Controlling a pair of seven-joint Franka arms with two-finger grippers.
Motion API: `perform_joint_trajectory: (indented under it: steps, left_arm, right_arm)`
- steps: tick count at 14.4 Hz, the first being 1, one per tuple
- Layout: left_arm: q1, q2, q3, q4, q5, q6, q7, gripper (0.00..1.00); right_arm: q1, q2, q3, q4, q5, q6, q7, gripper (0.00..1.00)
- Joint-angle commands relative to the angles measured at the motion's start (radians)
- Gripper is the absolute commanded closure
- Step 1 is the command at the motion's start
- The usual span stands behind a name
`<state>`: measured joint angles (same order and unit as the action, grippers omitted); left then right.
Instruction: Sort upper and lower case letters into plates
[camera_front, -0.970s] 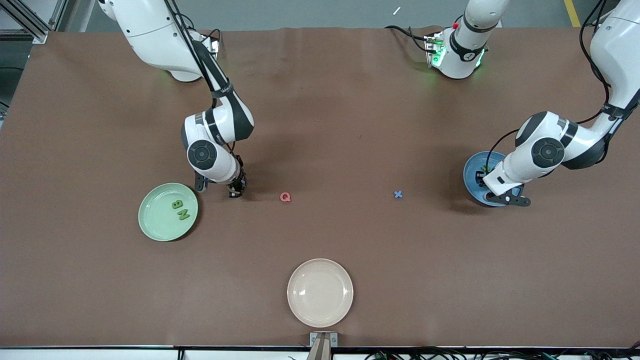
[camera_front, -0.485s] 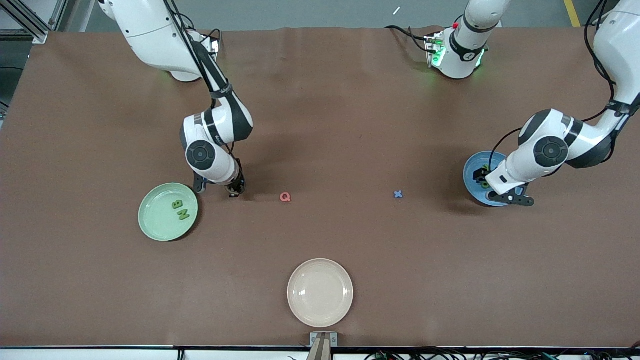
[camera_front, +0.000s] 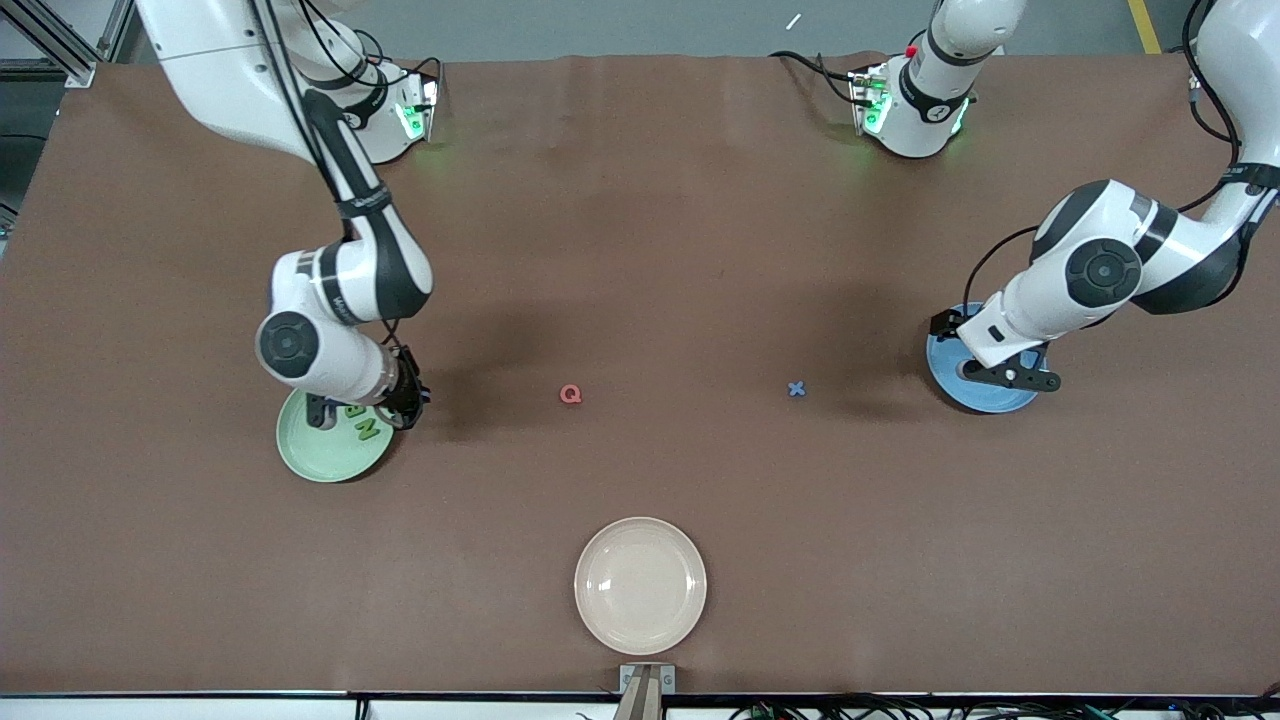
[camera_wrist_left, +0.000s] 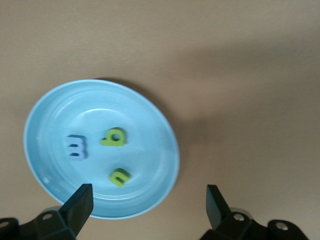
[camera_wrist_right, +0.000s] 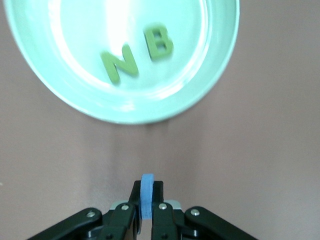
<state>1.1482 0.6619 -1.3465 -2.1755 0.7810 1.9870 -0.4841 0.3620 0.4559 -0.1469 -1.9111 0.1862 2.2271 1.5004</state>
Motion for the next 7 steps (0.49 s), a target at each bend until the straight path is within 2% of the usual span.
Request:
perform_joint_trajectory:
  steps: [1,3,5,7]
  left_arm:
    - [-0.089,-0.007,-0.006,0.003,-0.017,-0.005,-0.134,0.01]
    - [-0.184,0.030,0.027,0.040,-0.017,0.027,-0.233,0.01]
    - [-0.315,0.030,0.108,0.080,-0.017,0.059,-0.331,0.01]
    - [-0.456,0.038,0.194,0.134,-0.023,0.091,-0.430,0.01]
  right_arm:
    - [-0.041,-0.028,-0.013,-0.023,-0.045,-0.021,-0.147,1.00]
    - [-0.080,-0.023,-0.013,-0.051,-0.108,0.014,-0.207,1.00]
    - [-0.115,-0.020,-0.013,-0.094,-0.172,0.092,-0.229,1.00]
    - [-0.187,-0.016,-0.011,-0.120,-0.194,0.159,-0.317,1.00]
